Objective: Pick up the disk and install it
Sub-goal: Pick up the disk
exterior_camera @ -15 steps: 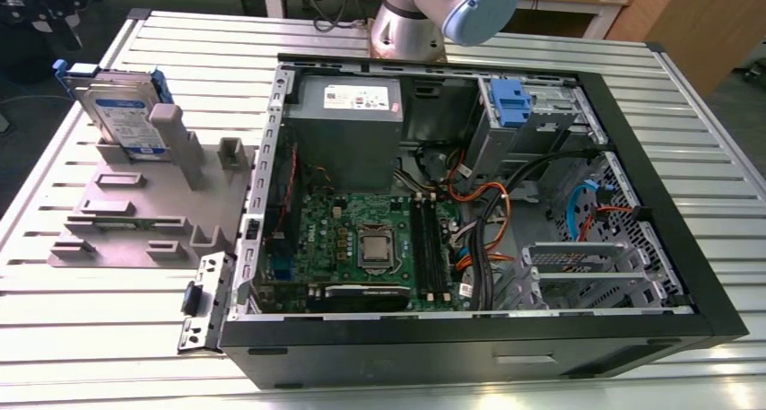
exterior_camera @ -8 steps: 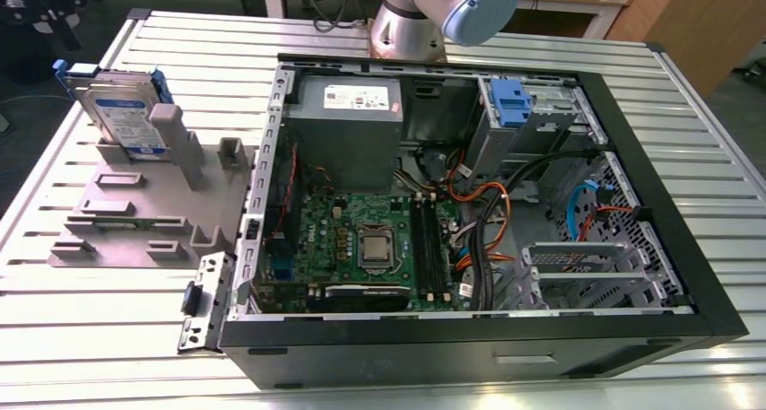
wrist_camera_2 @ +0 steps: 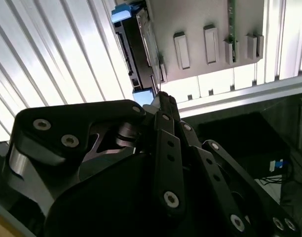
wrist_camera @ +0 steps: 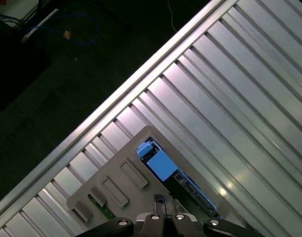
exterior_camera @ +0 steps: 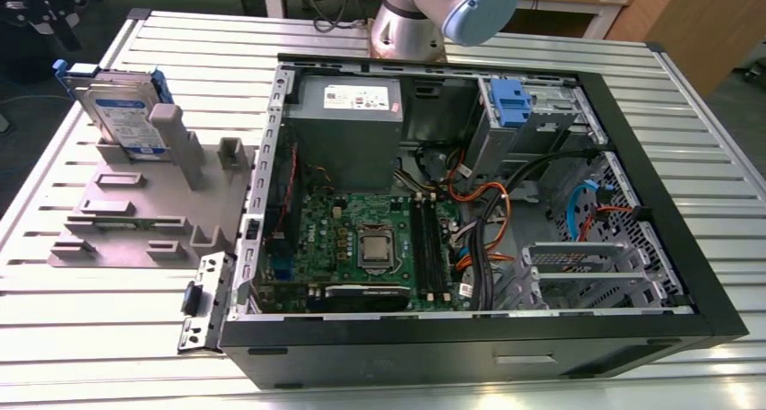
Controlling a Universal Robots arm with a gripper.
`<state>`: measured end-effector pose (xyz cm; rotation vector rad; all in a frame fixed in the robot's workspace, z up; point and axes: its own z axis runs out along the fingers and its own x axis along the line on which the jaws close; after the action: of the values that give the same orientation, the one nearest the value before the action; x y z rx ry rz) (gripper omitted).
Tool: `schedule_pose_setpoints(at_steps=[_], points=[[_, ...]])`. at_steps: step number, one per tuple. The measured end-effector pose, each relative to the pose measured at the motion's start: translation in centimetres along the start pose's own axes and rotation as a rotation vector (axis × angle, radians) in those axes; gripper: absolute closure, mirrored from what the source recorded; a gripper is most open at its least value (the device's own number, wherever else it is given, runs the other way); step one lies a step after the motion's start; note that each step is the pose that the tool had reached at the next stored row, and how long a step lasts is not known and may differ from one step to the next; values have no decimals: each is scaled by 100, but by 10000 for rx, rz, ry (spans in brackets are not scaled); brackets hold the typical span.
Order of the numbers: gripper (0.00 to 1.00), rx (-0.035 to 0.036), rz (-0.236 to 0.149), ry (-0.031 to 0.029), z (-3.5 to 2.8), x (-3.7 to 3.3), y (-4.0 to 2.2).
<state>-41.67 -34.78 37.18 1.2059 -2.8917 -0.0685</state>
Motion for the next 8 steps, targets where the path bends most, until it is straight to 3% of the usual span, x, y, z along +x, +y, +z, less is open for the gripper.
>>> schedule_pose_setpoints(at_steps=[8], points=[[89, -10, -1078, 47, 0, 0, 0]])
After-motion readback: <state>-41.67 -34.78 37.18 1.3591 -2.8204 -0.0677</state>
